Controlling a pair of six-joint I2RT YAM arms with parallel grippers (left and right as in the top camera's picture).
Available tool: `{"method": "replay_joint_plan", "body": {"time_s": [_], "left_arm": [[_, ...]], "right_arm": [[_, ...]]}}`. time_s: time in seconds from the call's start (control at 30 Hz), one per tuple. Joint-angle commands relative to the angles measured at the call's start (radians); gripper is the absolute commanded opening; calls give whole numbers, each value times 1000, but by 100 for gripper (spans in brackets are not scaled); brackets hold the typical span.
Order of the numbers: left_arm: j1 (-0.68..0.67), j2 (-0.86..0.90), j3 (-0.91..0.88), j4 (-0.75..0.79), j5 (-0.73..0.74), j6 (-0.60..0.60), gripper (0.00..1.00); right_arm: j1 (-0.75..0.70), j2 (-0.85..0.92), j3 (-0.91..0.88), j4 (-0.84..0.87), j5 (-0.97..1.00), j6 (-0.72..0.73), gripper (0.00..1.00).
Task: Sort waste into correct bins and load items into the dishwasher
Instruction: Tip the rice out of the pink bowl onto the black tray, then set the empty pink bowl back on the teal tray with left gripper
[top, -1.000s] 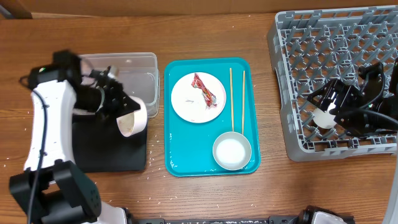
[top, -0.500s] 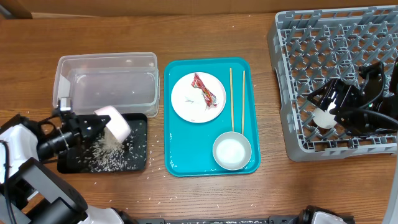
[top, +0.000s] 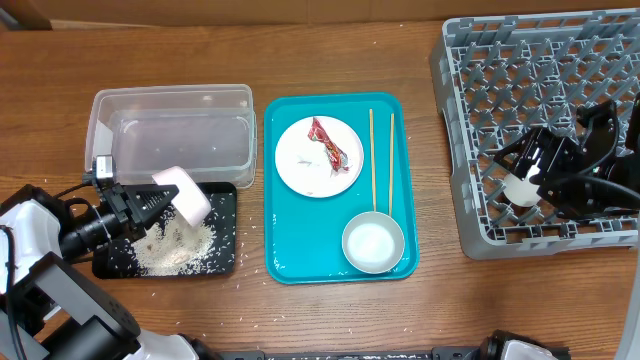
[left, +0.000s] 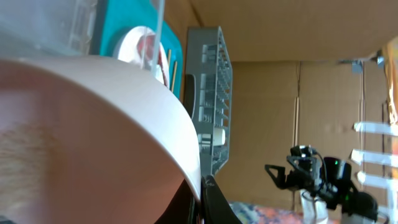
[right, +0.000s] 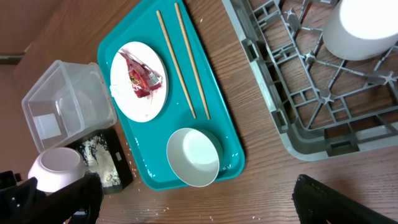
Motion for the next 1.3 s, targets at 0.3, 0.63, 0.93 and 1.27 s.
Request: {"method": "replay_joint_plan", "body": {"time_s": [0.3, 0.63, 0.93, 1.27], "left_arm": [[-26, -9, 17, -188, 54, 195, 4], [-91, -119, 58, -126, -17, 13, 4], [-497, -359, 240, 116, -571, -674, 4], [-1369, -161, 196, 368, -1344, -1085, 4]], "right_arm": [[5, -3, 16, 4, -6, -3, 100], [5, -3, 16, 14, -6, -3, 100], [5, -3, 16, 29, -6, -3, 100], [5, -3, 16, 27, -6, -3, 100]]}}
